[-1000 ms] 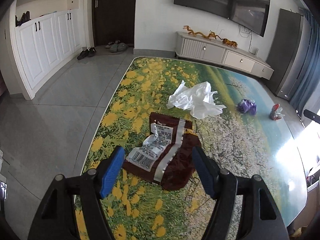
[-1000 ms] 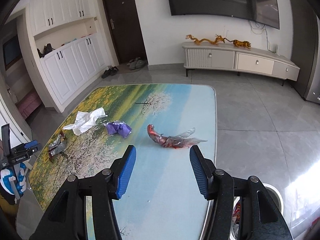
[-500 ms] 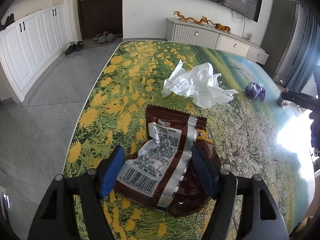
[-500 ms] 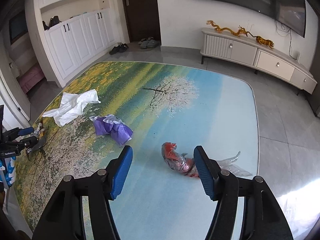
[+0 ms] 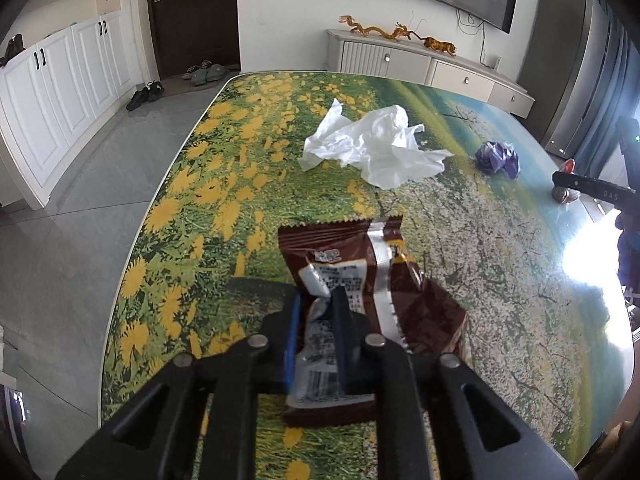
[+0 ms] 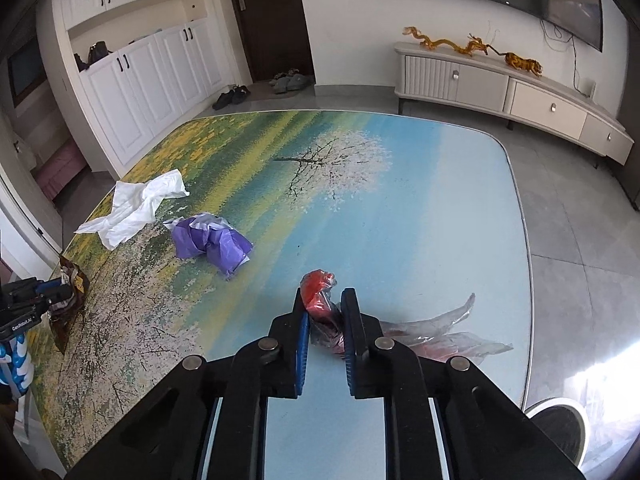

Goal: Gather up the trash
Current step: 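Grasp the brown snack wrapper with the left gripper while the right grasps the red-clear wrapper, then carry both wrappers over the grey bin and open both grippers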

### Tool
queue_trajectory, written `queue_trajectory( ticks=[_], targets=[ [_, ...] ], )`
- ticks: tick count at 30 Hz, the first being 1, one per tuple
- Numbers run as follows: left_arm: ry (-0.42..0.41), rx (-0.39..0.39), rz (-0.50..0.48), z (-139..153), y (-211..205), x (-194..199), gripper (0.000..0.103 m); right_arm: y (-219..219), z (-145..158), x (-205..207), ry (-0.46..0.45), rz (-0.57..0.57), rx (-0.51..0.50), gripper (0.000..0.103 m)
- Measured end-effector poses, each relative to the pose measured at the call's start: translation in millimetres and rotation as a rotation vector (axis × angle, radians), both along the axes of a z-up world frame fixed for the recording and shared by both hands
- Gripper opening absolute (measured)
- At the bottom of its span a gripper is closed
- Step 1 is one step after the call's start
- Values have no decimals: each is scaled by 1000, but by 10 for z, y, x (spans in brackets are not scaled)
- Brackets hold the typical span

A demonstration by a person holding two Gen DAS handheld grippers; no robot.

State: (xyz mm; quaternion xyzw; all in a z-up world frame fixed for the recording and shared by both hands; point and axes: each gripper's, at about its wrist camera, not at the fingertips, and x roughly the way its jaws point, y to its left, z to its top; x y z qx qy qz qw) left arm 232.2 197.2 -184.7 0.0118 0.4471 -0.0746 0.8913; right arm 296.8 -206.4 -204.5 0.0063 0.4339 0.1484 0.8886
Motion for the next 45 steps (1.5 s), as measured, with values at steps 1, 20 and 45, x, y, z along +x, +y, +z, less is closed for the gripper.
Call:
queue_trajectory(
  ticks=[1, 20, 45],
  targets=[
    [0, -2, 5, 1, -8, -19, 13, -7, 5, -21, 1, -2, 5, 14],
    [-143, -57, 69, 692, -61, -692, 9, -314, 831, -1094, -173, -5, 90, 9],
    [-198, -55, -336, 1326, -2666, -711, 9, -2251, 750, -2257, -252, -290, 236, 10]
  ],
)
